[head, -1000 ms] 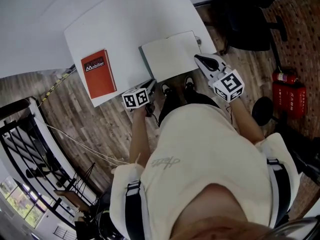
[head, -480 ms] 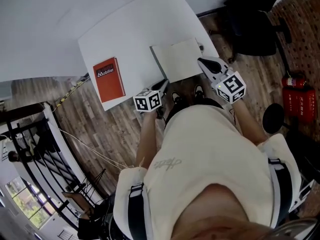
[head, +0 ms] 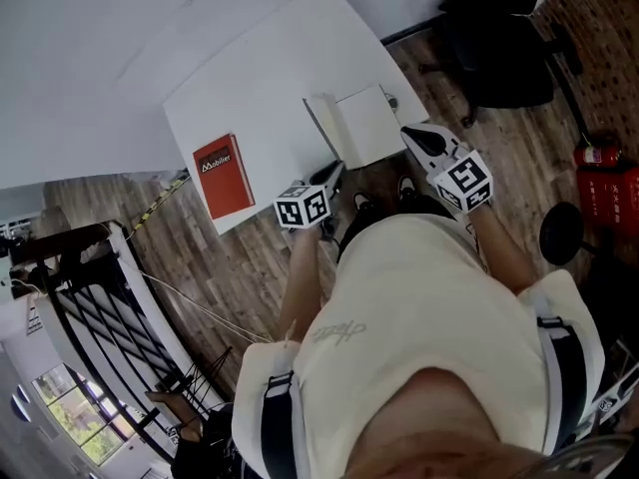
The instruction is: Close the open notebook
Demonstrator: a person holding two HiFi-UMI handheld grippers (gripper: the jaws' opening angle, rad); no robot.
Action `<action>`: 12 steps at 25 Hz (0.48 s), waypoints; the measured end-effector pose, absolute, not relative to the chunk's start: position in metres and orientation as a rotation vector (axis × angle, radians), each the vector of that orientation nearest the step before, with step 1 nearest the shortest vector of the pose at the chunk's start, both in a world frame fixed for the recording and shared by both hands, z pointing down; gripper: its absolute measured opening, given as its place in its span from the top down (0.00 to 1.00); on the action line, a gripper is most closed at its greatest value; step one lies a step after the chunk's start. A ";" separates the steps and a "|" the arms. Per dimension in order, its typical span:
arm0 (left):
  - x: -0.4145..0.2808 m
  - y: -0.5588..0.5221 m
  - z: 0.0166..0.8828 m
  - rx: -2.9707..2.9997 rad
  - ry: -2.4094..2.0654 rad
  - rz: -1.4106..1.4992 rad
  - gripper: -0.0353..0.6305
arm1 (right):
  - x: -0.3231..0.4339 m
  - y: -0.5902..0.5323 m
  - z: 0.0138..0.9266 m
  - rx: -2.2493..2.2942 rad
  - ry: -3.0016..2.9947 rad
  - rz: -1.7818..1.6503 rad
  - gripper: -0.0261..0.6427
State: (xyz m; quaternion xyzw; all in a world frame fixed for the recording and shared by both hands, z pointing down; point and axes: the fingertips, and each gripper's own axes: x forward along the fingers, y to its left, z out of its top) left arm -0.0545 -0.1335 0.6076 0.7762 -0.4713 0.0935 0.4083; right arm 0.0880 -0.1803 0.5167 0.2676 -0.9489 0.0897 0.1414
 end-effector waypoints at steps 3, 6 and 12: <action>-0.044 -0.138 0.602 1.961 -1.196 0.220 0.88 | 0.097 -0.180 0.520 0.756 -2.743 0.270 0.95; -0.032 -0.141 0.599 1.969 -1.211 0.207 0.88 | 0.106 -0.183 0.527 0.736 -2.747 0.269 0.95; -0.012 -0.151 0.599 1.971 -1.212 0.172 0.88 | 0.126 -0.198 0.550 0.767 -2.746 0.316 0.95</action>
